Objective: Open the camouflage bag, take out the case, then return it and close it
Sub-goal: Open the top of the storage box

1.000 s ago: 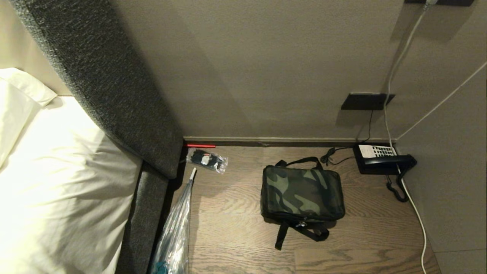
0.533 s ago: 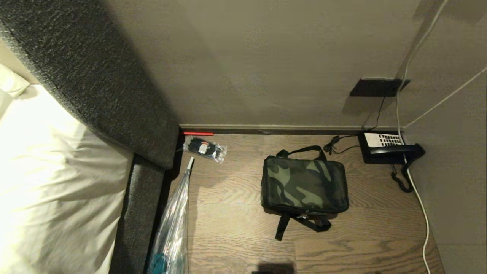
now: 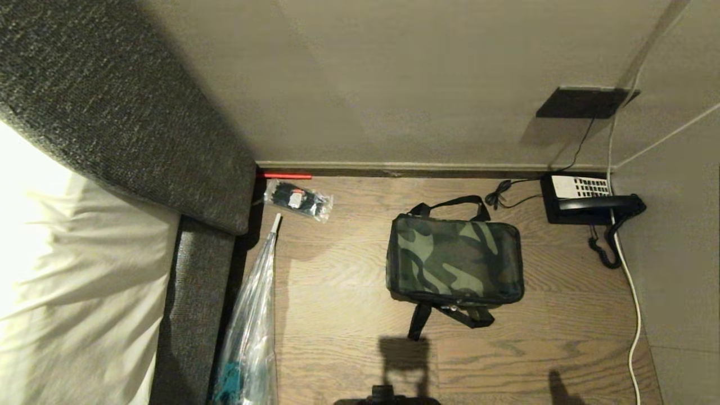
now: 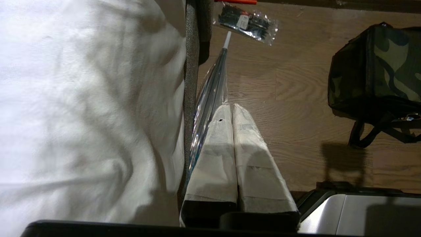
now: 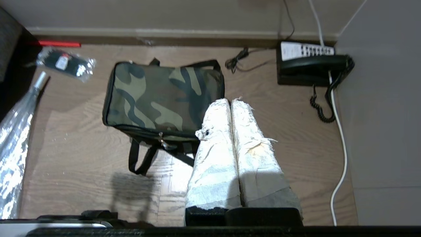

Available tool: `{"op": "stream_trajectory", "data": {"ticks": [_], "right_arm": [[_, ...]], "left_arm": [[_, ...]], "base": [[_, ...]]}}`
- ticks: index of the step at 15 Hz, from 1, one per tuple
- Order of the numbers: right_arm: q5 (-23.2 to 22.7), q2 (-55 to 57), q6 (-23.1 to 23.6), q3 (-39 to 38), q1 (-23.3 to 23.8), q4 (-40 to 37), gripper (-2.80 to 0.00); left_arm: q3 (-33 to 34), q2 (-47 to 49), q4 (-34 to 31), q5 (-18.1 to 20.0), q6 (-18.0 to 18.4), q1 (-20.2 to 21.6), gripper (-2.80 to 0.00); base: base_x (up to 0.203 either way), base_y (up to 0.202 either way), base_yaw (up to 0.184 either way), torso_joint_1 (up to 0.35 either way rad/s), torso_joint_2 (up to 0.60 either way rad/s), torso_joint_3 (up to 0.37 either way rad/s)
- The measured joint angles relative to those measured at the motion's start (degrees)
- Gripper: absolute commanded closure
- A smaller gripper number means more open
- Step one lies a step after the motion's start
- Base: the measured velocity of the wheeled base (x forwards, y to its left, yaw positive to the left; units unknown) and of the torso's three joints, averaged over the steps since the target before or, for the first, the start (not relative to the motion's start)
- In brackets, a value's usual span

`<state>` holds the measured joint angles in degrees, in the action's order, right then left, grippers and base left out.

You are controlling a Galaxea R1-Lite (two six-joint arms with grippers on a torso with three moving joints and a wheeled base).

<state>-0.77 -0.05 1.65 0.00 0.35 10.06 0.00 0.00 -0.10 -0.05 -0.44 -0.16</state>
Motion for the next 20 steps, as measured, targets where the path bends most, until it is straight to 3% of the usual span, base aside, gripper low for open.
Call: {"op": "stream_trajectory", "data": {"ticks": [20], "right_arm": [[0.0, 0.08, -0.02, 0.0, 0.0, 0.0, 0.0]], "left_arm": [[0.0, 0.0, 0.03, -0.02, 0.02, 0.0, 0.0]], "base": [[0.0, 0.0, 0.0, 0.002, 0.0, -0.199]]}}
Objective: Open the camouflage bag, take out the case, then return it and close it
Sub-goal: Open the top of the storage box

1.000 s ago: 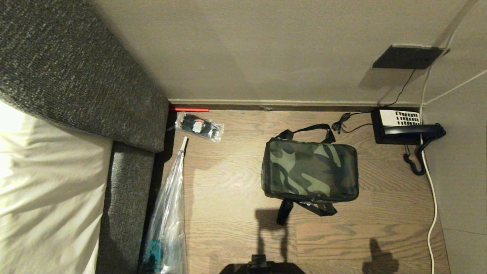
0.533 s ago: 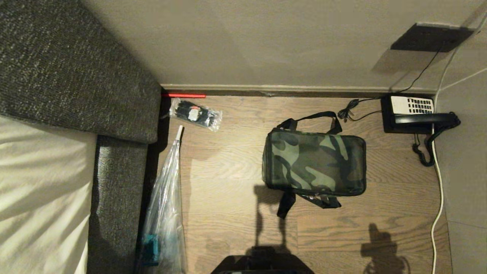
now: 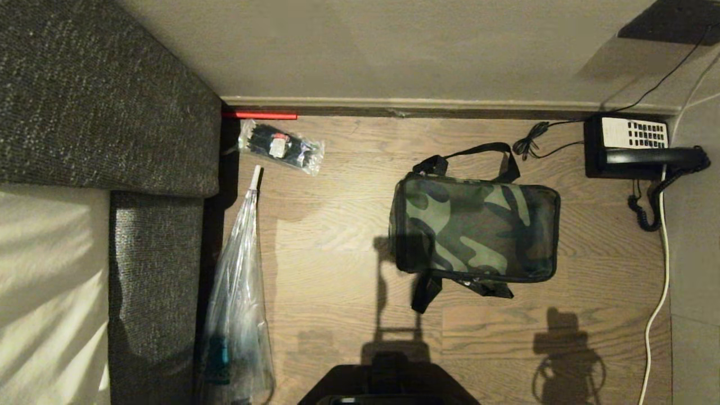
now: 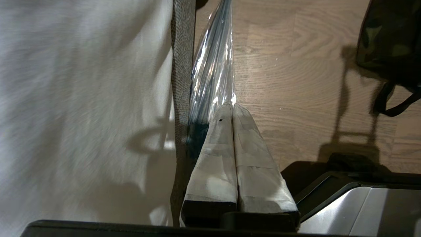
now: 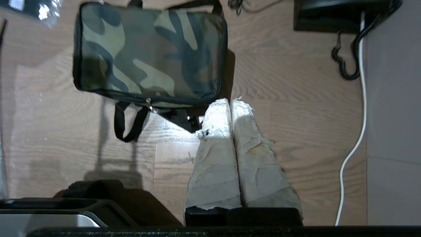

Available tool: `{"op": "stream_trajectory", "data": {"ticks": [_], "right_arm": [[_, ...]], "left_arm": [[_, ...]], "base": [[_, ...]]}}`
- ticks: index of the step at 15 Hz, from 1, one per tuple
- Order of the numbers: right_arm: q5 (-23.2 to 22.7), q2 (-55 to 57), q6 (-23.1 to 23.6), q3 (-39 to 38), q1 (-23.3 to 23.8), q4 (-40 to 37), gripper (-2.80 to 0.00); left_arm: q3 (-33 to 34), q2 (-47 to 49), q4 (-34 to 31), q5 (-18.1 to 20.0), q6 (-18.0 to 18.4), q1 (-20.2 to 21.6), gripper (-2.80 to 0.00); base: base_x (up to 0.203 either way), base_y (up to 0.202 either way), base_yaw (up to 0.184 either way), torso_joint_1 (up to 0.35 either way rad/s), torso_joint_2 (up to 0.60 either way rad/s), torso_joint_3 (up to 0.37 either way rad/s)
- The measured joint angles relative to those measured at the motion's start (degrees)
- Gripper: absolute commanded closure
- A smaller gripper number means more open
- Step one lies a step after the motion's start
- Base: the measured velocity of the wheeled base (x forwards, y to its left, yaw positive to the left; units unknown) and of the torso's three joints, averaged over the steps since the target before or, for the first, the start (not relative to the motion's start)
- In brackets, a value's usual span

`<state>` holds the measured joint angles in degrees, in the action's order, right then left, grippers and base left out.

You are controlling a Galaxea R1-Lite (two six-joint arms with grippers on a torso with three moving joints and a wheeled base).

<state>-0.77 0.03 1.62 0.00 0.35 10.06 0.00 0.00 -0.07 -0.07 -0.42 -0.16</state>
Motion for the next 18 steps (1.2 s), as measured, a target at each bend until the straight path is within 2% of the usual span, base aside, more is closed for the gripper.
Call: {"op": "stream_trajectory", "data": {"ticks": [13, 18], "right_arm": [[0.0, 0.02, 0.0, 0.0, -0.02, 0.0, 0.0], [0.0, -0.01, 0.02, 0.0, 0.03, -0.04, 0.0]], "left_arm": [[-0.07, 0.0, -0.34, 0.02, 0.71, -0.02, 0.0], [-0.02, 0.0, -0.22, -0.06, 0.62, 0.0, 0.0]], "base": [[0.0, 0.0, 0.0, 0.0, 0.0, -0.019], [-0.151, 0.0, 0.0, 0.004, 0.0, 0.002]]}}
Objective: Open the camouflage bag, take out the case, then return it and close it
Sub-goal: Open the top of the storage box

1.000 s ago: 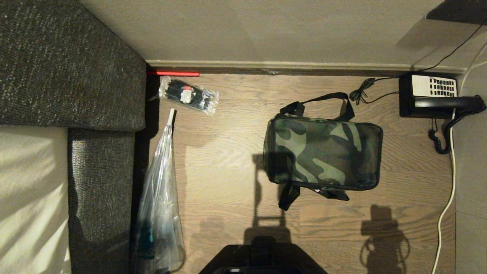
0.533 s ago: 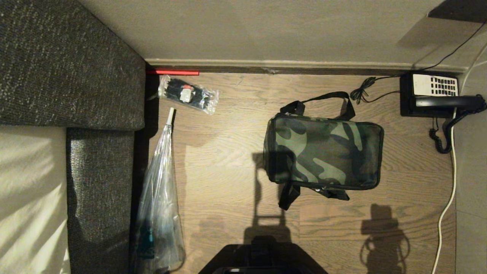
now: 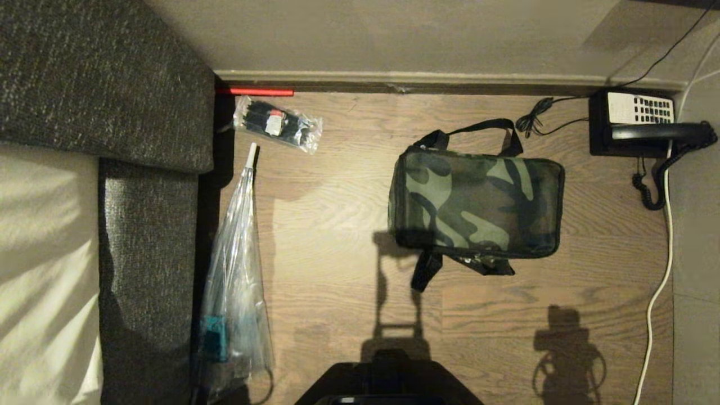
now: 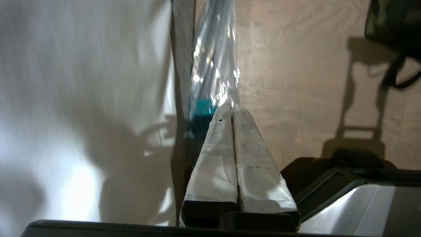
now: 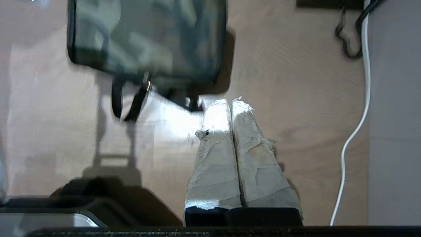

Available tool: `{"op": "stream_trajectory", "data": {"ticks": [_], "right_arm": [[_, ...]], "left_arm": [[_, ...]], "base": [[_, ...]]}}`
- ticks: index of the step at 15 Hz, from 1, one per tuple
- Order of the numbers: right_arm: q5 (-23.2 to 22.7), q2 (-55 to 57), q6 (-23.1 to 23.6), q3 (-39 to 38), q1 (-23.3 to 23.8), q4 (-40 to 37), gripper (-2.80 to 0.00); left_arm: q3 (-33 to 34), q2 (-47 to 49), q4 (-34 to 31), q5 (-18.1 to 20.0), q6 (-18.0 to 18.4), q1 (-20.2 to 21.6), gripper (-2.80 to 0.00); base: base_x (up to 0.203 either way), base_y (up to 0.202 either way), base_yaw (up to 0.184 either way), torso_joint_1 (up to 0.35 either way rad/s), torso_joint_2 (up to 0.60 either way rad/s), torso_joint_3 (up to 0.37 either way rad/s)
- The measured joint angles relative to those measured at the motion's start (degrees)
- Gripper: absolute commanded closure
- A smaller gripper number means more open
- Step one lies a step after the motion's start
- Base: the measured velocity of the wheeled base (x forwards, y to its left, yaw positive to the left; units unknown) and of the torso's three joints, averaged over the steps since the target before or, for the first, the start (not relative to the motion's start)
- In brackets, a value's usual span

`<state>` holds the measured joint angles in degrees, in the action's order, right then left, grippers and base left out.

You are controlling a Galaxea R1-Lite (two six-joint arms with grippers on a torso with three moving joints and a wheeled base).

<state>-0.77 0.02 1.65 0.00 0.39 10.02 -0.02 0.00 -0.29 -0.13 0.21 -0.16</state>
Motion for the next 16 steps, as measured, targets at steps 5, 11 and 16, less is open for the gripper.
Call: {"op": "stream_trajectory", "data": {"ticks": [5, 11, 16], "right_arm": [[0.02, 0.0, -0.02, 0.0, -0.06, 0.04, 0.0], [0.02, 0.0, -0.02, 0.0, -0.03, 0.01, 0.0], [-0.44, 0.0, 1.61, 0.0, -0.03, -0.02, 0.0]], "left_arm": [[0.02, 0.0, 0.13, 0.0, 0.12, -0.02, 0.0], [0.02, 0.0, 0.04, -0.02, 0.09, 0.0, 0.0], [0.02, 0.0, 0.11, -0.02, 0.04, -0.06, 0.0]], "base": [[-0.016, 0.0, 0.0, 0.0, 0.0, 0.001], [-0.088, 0.0, 0.0, 0.001, 0.0, 0.002], [0.0, 0.0, 0.0, 0.0, 0.0, 0.0]]}}
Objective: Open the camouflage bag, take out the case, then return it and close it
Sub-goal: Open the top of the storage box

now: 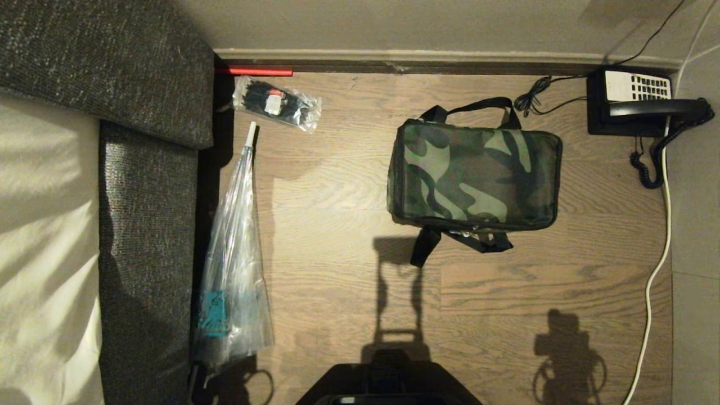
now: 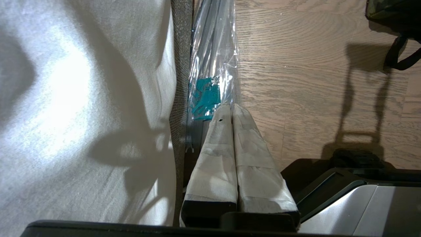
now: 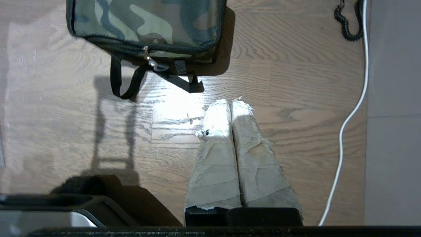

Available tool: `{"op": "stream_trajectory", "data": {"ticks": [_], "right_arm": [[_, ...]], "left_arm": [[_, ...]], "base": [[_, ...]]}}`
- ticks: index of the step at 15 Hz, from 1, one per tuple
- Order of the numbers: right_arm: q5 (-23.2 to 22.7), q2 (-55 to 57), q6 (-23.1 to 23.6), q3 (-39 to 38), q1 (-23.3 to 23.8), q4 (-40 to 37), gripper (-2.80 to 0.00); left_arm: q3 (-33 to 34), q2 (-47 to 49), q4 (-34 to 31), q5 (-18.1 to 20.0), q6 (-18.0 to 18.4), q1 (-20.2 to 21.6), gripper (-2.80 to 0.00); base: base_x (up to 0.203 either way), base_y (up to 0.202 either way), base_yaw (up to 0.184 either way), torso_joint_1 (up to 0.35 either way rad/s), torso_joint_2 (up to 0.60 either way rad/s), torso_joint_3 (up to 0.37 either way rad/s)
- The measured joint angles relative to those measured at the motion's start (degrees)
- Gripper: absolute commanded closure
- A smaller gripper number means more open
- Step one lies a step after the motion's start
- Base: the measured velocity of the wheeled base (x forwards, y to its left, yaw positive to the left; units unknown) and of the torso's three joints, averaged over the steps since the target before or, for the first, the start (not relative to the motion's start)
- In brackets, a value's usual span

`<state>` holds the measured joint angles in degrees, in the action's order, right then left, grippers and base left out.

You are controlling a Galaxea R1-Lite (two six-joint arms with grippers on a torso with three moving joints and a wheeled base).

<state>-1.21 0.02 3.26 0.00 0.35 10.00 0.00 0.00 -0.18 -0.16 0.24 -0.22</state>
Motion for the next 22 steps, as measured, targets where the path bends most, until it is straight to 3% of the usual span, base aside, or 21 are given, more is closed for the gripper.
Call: {"op": "stream_trajectory", "data": {"ticks": [4, 7, 11, 13, 17, 22], "right_arm": [[-0.05, 0.0, 2.64, 0.0, 0.0, -1.1, 0.0], [-1.18, 0.0, -0.59, 2.51, 0.0, -4.86, 0.0], [-8.03, 1.56, -4.53, 26.26, -0.02, -24.81, 0.0], [-10.44, 7.34, -7.83, 32.35, -0.36, -28.24, 0.0], [-14.89, 34.14, -7.16, 32.04, -1.51, -22.17, 0.0], [-22.51, 71.55, -6.06, 26.02, -3.68, 0.96, 0.0]], "left_arm": [[0.0, 0.0, 0.0, 0.0, 0.0, 0.06, 0.0], [0.0, 0.0, 0.02, 0.0, 0.0, -0.03, 0.0], [0.0, 0.0, 0.0, 0.0, 0.0, 0.0, 0.0], [0.0, 0.0, 0.0, -0.02, 0.02, 0.06, 0.0], [0.0, 0.0, 0.02, 0.0, 0.0, 0.01, 0.0], [0.0, 0.0, 0.01, 0.0, 0.02, 0.06, 0.0]], "base": [[0.0, 0.0, 0.0, 0.0, 0.0, 0.0], [0.0, 0.0, 0.0, 0.0, 0.0, 0.0], [0.0, 0.0, 0.0, 0.0, 0.0, 0.0], [0.0, 0.0, 0.0, 0.0, 0.0, 0.0], [0.0, 0.0, 0.0, 0.0, 0.0, 0.0], [0.0, 0.0, 0.0, 0.0, 0.0, 0.0]]}}
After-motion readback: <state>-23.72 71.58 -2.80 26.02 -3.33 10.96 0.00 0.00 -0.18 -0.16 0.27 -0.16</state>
